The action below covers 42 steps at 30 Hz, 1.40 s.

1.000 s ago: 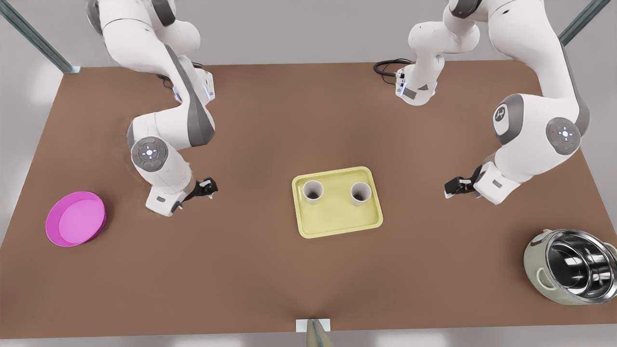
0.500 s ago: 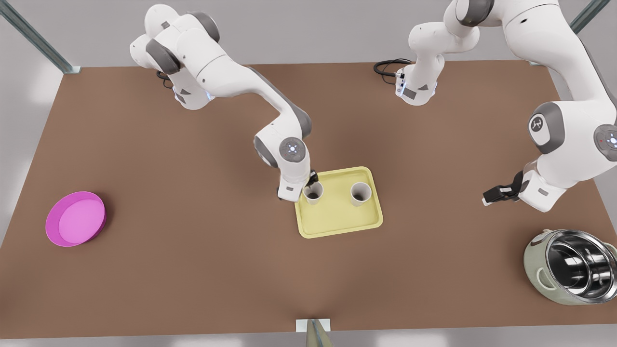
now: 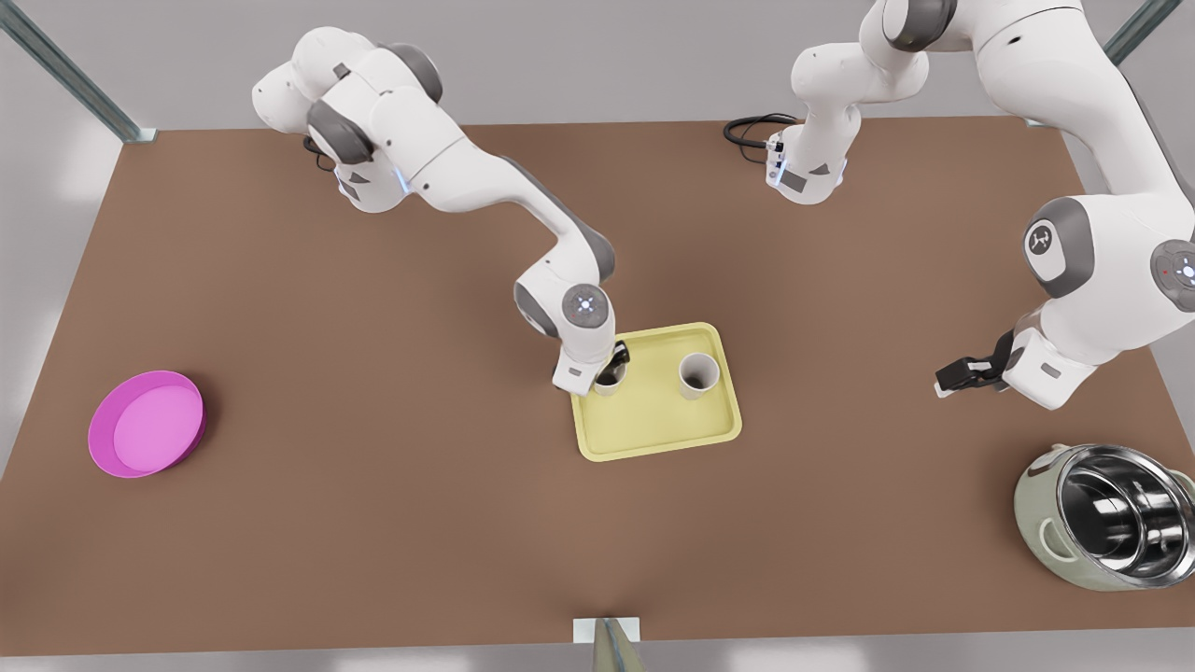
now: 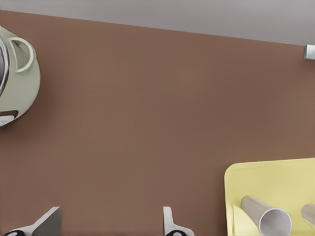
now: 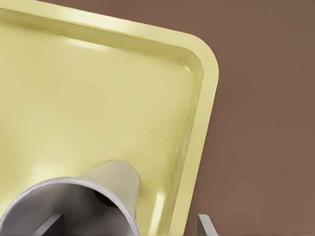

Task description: Use the left arm to pick up the white IKEA cup from the tray and place it on the middle-left position; use the right arm to pick up the white IKEA cup from the tray and place it on the middle-right position

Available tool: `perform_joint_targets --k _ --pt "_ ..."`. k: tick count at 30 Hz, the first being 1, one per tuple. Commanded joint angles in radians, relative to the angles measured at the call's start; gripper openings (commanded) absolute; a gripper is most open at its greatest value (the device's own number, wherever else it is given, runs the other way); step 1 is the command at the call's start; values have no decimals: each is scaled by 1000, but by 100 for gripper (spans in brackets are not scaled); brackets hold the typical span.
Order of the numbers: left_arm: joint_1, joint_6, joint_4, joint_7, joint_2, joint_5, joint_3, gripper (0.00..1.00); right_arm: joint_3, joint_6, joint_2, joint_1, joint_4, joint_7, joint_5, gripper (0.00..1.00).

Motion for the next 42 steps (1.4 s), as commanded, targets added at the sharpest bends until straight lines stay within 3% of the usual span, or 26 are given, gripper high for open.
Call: perform_joint_targets --k 1,2,3,4,11,17,23,30,34,39,42 --pt "0 0 0 28 -1 -1 0 100 -1 10 3 -1 1 109 3 100" --pt "0 0 0 26 -1 1 0 100 -1 10 3 -1 1 111 3 98" --pt "0 0 0 26 -1 1 -2 100 -1 10 4 -1 2 117 4 82" --pt "0 0 0 26 -1 1 -2 100 -1 12 4 -3 1 115 4 71" --pt "-5 0 0 18 -1 -4 -2 100 -1 32 9 0 1 118 4 46" --pt "-28 1 -20 28 0 1 -6 100 -1 32 9 -1 2 109 4 16" --pt "-78 -10 -26 18 -3 39 -14 100 -10 23 -37 -10 7 118 9 4" --pt "-103 -20 -24 18 0 39 -17 100 -13 -120 -223 -207 -2 126 12 0" --pt "-221 16 -15 -138 45 42 -17 100 -10 -109 -162 -395 -18 97 -2 0" --pt "-373 76 -18 -391 111 84 -17 100 -10 -59 -91 -607 -22 -322 -59 0" --pt "-390 119 -16 -423 141 79 -17 100 -13 -57 -86 -624 -22 -350 -52 0"
